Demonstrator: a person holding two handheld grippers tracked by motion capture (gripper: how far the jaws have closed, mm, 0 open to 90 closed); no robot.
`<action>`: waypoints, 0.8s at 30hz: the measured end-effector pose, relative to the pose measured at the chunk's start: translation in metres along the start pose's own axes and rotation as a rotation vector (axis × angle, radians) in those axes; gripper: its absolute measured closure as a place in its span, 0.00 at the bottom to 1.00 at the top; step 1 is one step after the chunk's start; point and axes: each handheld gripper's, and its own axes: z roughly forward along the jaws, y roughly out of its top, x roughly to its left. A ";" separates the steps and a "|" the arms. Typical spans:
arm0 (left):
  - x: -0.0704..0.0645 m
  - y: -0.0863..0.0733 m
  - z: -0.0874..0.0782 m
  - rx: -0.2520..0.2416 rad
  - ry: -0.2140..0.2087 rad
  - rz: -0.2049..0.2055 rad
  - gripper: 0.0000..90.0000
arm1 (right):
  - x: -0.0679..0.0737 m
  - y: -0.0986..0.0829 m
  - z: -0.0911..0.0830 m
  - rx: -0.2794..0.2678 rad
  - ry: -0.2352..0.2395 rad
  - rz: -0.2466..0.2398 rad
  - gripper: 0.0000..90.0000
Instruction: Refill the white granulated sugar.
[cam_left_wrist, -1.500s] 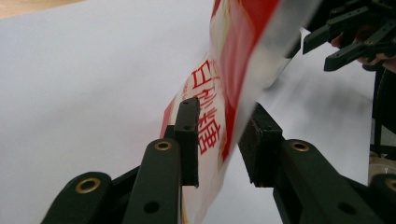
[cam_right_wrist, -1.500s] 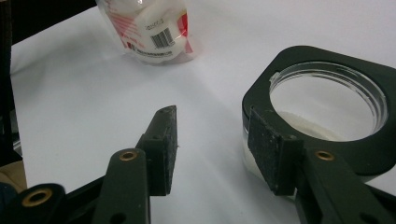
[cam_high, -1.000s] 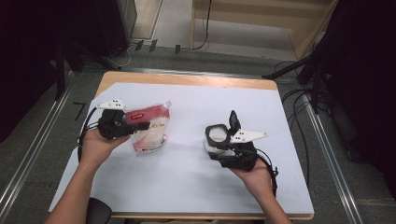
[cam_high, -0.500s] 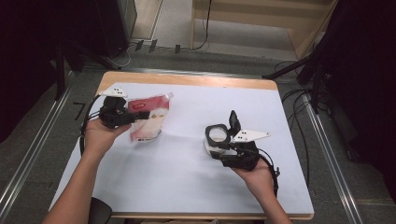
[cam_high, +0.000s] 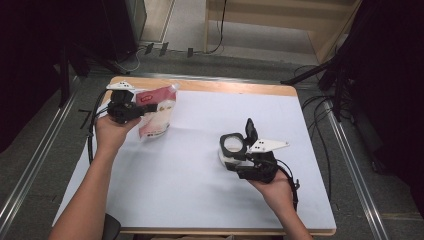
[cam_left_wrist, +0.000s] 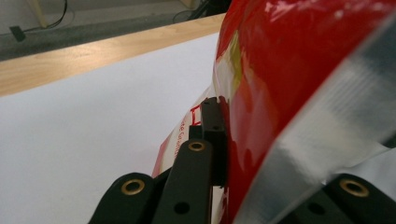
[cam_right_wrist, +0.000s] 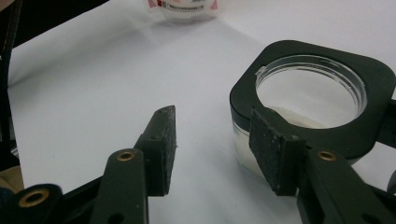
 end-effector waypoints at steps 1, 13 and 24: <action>0.001 -0.001 -0.001 -0.013 -0.008 0.000 1.00 | 0.000 0.000 0.000 0.000 0.000 -0.003 0.58; 0.009 -0.019 -0.016 -0.053 -0.022 -0.029 0.94 | -0.001 0.000 -0.002 -0.004 -0.002 0.006 0.58; 0.009 -0.021 -0.020 -0.033 -0.023 -0.034 0.73 | -0.003 0.001 -0.002 -0.006 -0.005 0.003 0.58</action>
